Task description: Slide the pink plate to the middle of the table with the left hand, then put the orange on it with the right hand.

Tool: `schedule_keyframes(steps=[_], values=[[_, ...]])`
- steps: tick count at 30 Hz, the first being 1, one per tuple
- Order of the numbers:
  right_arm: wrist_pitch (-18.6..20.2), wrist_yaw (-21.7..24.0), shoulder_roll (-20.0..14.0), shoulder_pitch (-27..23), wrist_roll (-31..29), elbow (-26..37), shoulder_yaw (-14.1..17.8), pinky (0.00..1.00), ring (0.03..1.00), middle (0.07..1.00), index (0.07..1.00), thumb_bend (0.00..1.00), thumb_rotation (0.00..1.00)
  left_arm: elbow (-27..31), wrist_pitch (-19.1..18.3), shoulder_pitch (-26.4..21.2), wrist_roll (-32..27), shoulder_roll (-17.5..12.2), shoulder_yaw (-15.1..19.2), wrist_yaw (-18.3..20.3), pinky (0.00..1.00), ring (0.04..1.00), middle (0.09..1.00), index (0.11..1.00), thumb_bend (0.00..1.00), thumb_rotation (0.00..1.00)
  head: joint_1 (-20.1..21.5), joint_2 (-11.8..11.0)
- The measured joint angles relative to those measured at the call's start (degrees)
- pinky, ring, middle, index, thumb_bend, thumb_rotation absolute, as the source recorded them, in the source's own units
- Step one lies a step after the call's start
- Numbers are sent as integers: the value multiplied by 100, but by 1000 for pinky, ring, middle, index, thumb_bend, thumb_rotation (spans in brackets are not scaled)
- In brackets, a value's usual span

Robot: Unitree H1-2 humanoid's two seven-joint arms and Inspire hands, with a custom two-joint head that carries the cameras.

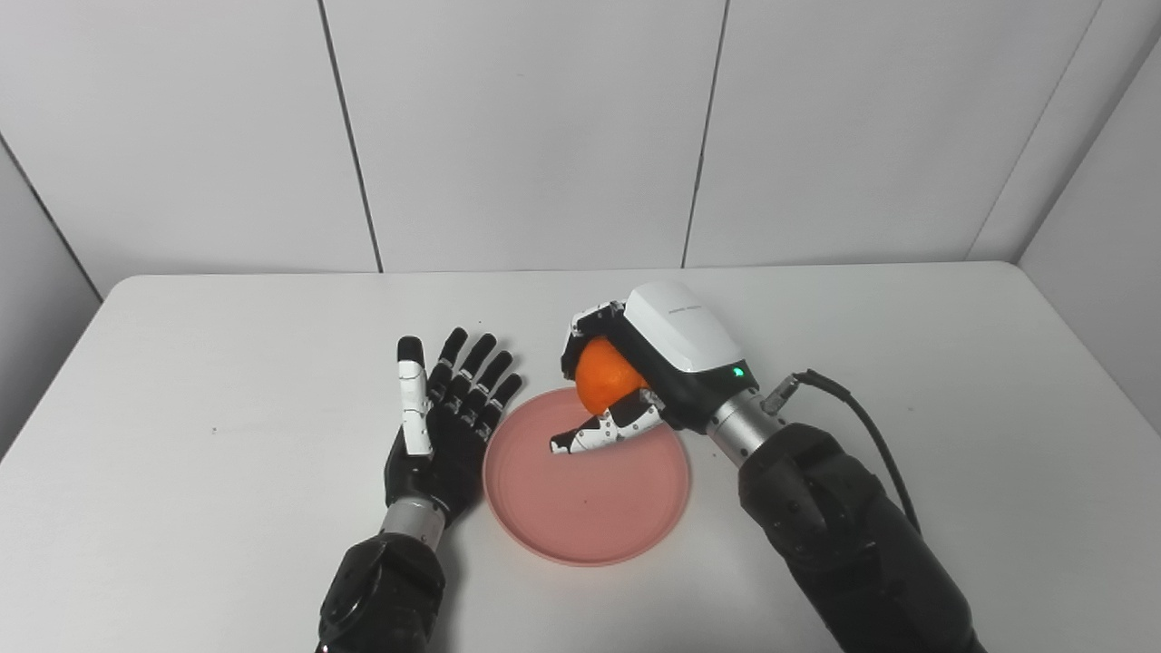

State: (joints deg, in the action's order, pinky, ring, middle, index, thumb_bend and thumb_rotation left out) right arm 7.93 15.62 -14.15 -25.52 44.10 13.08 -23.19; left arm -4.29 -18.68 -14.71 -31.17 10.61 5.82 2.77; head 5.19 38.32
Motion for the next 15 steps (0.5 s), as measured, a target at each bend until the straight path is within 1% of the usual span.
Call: schedule_keyframes(steps=[6,9,15], values=[[-2,135,4,118,-55,-5,-61,143,195,258,253,706,180,-5,13,0,0,0,4,-10,920,881,909,945,867,772,-9,0],[-30,138,19,119,-56,-19,-96,136,190,256,256,697,190,-4,16,0,0,0,-1,-19,855,853,894,950,855,777,0,17],[-222,134,48,122,-73,-148,-160,135,189,258,258,690,198,-2,16,0,-2,0,-11,-20,839,848,891,946,860,770,9,26]])
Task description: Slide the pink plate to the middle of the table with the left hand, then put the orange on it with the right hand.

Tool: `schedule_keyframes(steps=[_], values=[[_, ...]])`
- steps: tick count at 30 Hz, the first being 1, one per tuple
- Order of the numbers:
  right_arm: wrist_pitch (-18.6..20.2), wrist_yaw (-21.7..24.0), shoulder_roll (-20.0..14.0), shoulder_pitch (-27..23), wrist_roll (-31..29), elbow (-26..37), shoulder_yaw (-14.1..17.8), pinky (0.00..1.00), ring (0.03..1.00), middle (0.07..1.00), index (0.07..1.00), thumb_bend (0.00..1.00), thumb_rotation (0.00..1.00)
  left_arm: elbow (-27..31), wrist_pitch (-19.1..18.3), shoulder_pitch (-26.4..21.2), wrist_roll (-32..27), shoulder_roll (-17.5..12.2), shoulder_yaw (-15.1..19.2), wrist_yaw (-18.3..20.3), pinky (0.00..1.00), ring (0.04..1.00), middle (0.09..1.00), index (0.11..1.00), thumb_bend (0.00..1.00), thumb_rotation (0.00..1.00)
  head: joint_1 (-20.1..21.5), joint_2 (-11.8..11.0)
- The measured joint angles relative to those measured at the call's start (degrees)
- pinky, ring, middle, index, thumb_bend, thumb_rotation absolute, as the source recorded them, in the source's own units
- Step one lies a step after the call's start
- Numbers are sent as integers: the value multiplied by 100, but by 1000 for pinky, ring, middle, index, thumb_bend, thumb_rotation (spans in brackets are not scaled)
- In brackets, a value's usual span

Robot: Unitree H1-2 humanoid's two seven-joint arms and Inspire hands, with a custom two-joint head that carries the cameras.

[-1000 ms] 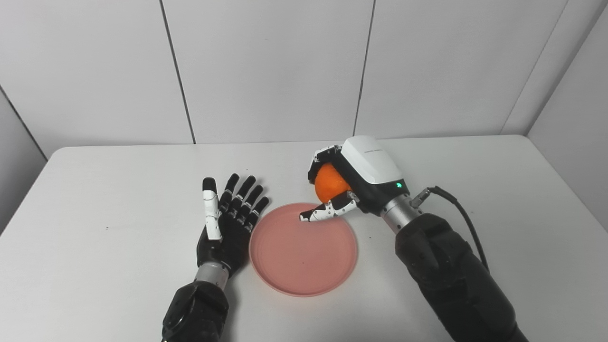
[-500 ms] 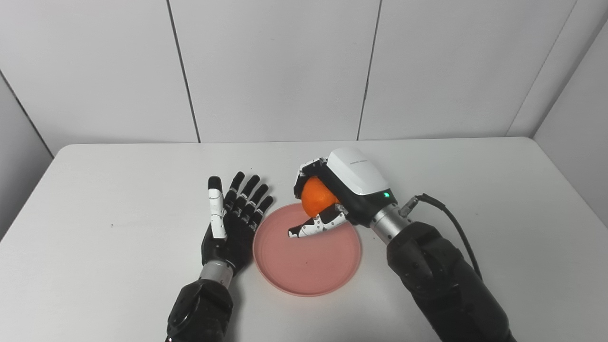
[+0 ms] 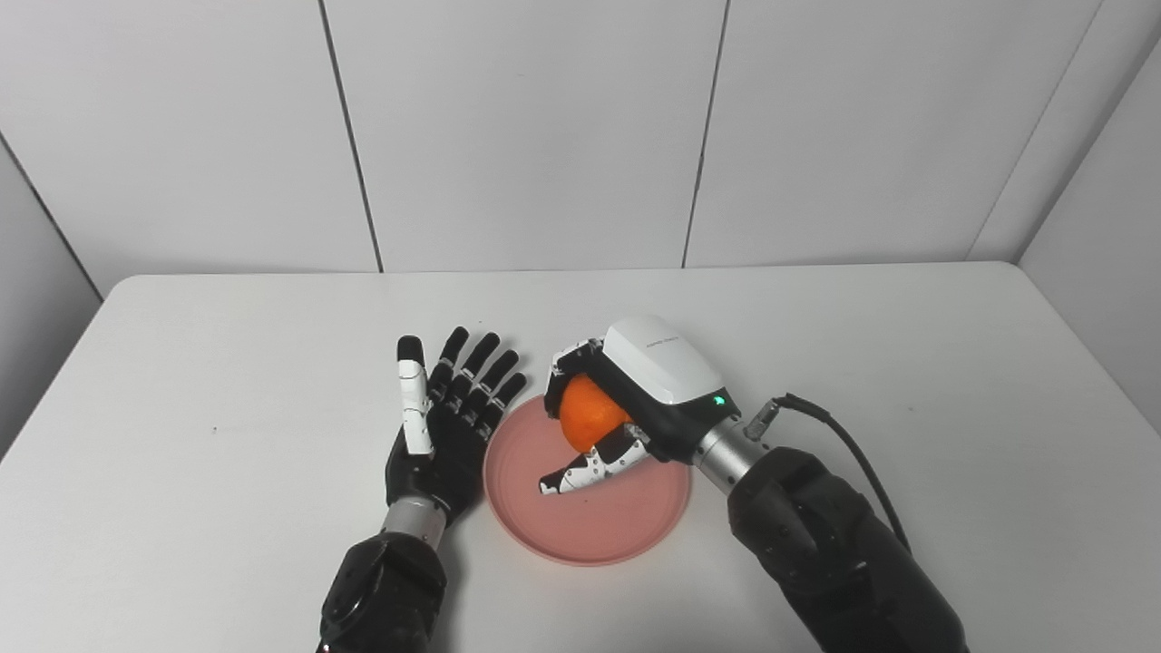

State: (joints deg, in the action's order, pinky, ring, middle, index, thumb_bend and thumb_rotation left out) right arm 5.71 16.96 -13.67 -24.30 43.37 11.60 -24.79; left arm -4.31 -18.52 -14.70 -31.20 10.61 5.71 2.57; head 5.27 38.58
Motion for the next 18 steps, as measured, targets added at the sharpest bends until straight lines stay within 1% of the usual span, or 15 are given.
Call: schedule_keyframes(steps=[6,10,13,15,18], values=[[-25,-24,8,13,-7,-195,4,135,188,257,252,691,217,1,0,1,-3,0,-1,-7,817,851,890,941,858,770,9,9],[-50,-129,65,18,-36,-456,1,139,192,258,250,688,226,1,0,1,-3,1,-7,-14,821,859,889,938,859,767,9,9],[-149,-227,73,18,-16,-591,-20,134,187,253,249,683,220,1,0,1,-15,1,-10,-14,790,855,890,937,859,764,9,9],[-280,-309,75,17,-3,-725,-49,134,187,253,249,682,217,-1,0,1,-15,1,-11,-17,792,857,891,939,859,765,9,9],[-295,-395,83,17,28,-895,-58,141,193,260,253,677,217,1,0,1,-15,1,-15,-17,821,869,903,945,861,767,18,35]])
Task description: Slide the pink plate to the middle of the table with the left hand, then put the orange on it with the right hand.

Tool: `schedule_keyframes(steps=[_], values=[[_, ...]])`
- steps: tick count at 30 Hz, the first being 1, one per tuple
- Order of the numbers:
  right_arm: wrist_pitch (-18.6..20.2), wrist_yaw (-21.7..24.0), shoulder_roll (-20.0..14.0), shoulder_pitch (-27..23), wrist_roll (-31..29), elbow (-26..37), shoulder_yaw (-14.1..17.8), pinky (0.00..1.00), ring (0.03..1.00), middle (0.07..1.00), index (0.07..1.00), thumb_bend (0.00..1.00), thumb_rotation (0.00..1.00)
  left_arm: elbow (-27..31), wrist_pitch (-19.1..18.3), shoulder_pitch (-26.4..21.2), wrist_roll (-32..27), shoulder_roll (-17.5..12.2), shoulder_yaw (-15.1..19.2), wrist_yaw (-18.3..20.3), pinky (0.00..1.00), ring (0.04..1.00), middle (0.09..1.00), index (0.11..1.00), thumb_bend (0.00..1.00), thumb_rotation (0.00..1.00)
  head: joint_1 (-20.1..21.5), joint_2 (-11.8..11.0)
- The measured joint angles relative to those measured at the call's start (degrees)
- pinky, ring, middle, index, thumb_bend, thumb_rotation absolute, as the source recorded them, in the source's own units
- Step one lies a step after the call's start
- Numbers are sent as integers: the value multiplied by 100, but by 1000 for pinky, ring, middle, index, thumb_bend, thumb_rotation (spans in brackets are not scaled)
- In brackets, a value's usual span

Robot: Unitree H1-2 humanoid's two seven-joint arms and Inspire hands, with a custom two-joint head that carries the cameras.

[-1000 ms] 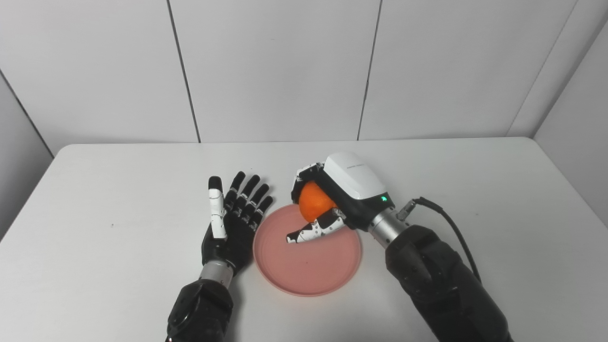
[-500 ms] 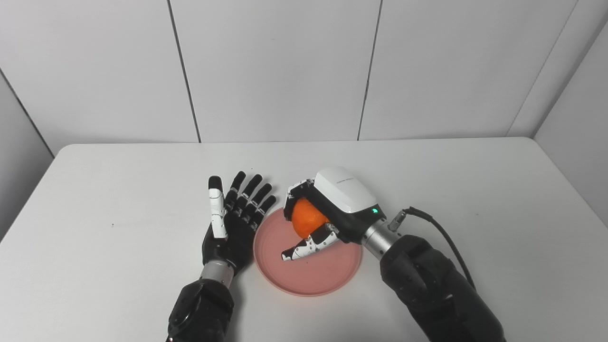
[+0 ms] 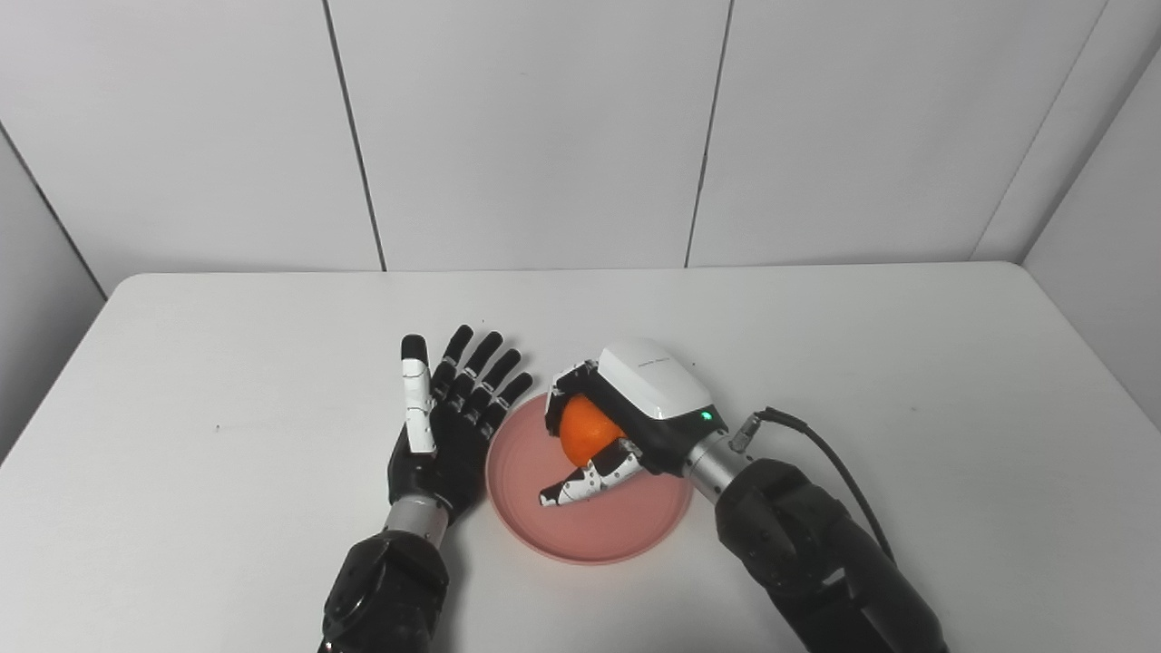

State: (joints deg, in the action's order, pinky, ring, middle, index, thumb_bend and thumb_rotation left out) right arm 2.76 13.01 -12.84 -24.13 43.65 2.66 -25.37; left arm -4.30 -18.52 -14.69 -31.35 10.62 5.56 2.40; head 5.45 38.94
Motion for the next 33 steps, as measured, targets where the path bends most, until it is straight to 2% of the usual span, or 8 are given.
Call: schedule_keyframes(steps=[8,9,11,17,21,27,31,33], values=[[-131,-152,1,29,59,-225,-32,138,194,264,251,682,192,0,0,2,0,0,-16,-3,849,857,891,946,860,781,0,0],[-134,-156,2,44,60,-226,-44,138,195,267,267,681,182,0,0,2,1,0,-19,-3,845,851,891,948,859,786,0,0],[-136,-168,13,68,57,-230,-62,144,204,289,435,551,155,1,0,3,3,0,-33,-4,828,842,895,952,856,791,9,9],[-137,-170,50,78,54,-229,-89,182,250,332,470,519,149,-2,0,5,0,0,-53,-4,813,835,887,953,852,786,26,9],[-150,-191,47,84,54,-198,-91,259,325,406,478,519,166,-1,0,5,-12,2,-46,-4,657,793,878,940,849,759,9,17],[-353,-299,-18,172,229,-54,-147,392,428,491,488,515,175,2,-1,6,-26,3,-44,-4,750,858,885,949,845,764,9,18],[-469,-400,-64,231,329,-38,-170,456,507,578,608,832,545,-2,0,6,-19,3,-48,-21,742,814,864,953,844,785,9,18],[-503,-404,-92,231,413,-23,-178,479,533,600,627,850,575,-4,4,6,-2,3,-63,-27,749,807,860,951,843,792,9,18]])
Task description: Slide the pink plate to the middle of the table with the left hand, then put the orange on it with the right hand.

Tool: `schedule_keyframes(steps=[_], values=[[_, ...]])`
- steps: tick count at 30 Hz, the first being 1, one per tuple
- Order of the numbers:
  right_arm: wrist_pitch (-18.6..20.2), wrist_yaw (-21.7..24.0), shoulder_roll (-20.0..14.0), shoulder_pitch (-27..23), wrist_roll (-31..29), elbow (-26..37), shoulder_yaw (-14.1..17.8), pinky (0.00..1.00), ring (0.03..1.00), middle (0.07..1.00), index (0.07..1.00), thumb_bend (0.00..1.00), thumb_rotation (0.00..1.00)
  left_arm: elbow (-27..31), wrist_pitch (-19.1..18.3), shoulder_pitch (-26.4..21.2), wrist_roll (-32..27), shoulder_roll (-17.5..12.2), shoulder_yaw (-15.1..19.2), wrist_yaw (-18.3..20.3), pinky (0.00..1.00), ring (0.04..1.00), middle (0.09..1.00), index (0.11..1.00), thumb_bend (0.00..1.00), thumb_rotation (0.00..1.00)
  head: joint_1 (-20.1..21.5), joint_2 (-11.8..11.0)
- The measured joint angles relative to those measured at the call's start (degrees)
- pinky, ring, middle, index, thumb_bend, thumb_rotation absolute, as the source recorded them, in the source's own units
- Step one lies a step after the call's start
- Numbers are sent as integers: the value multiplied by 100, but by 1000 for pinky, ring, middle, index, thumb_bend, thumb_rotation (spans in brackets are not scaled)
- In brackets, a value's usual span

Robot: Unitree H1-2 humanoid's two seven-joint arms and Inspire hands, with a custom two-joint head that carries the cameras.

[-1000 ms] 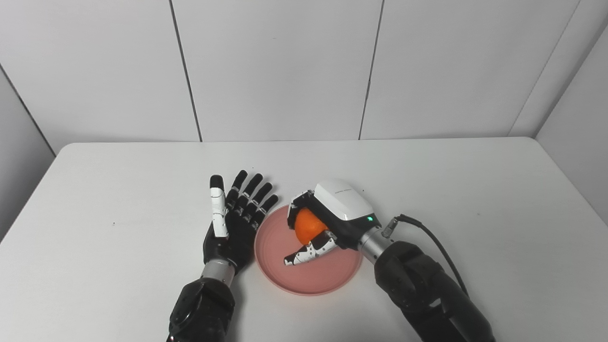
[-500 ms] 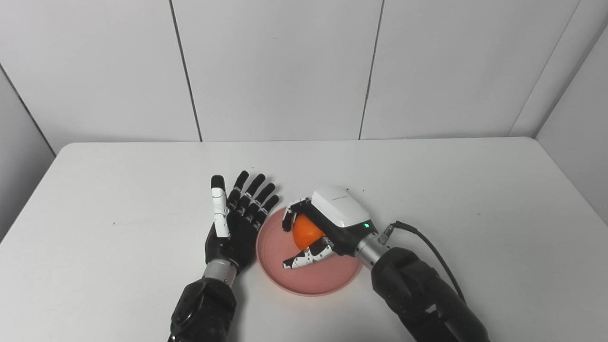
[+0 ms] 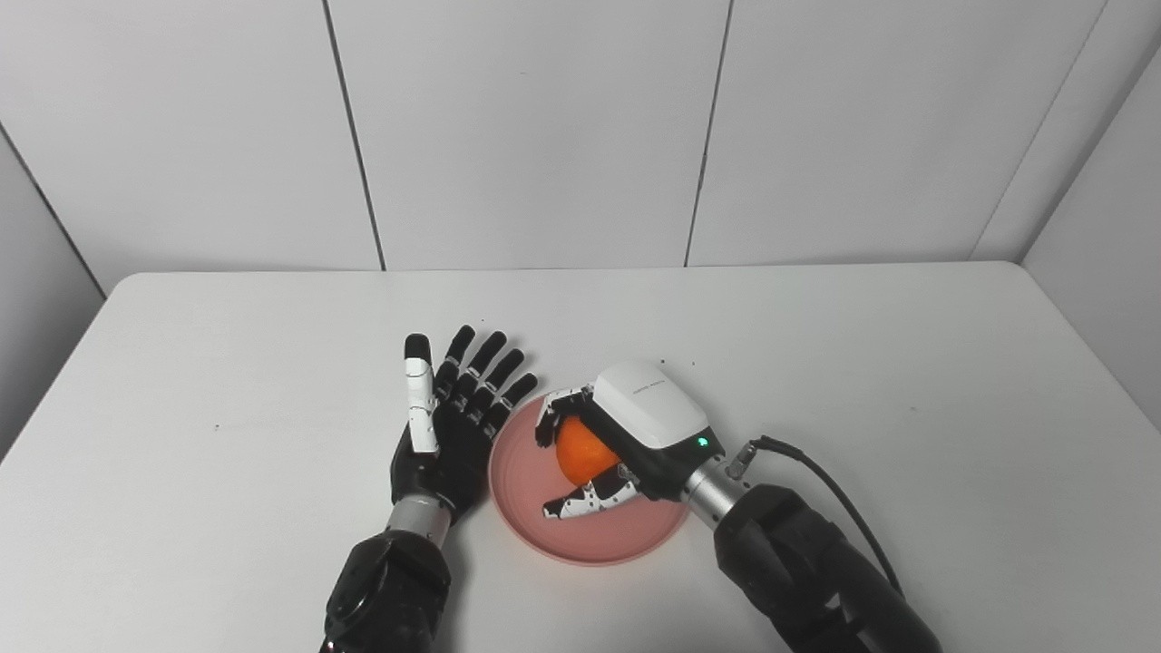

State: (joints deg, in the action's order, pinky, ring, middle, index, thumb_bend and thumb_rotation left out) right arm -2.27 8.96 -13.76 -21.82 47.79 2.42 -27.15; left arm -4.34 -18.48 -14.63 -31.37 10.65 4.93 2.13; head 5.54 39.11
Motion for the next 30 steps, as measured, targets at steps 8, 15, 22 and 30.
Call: schedule_keyframes(steps=[8,15,22,30], values=[[-98,4,-9,0,7,38,9,598,634,669,649,871,653,-27,77,-1,79,0,-53,-2,782,821,882,959,840,803,18,-9],[-99,128,-20,-1,-2,81,14,619,649,682,663,873,704,-29,86,0,78,0,-53,-3,799,844,924,950,830,803,18,-9],[-103,145,-17,-4,-18,125,88,600,644,679,668,871,705,-30,86,-1,59,0,-46,-2,774,864,904,958,839,785,0,-9],[-100,123,162,-30,-325,493,471,580,644,693,692,838,799,-30,86,0,-55,0,-13,-12,698,865,901,939,835,780,0,-18]])
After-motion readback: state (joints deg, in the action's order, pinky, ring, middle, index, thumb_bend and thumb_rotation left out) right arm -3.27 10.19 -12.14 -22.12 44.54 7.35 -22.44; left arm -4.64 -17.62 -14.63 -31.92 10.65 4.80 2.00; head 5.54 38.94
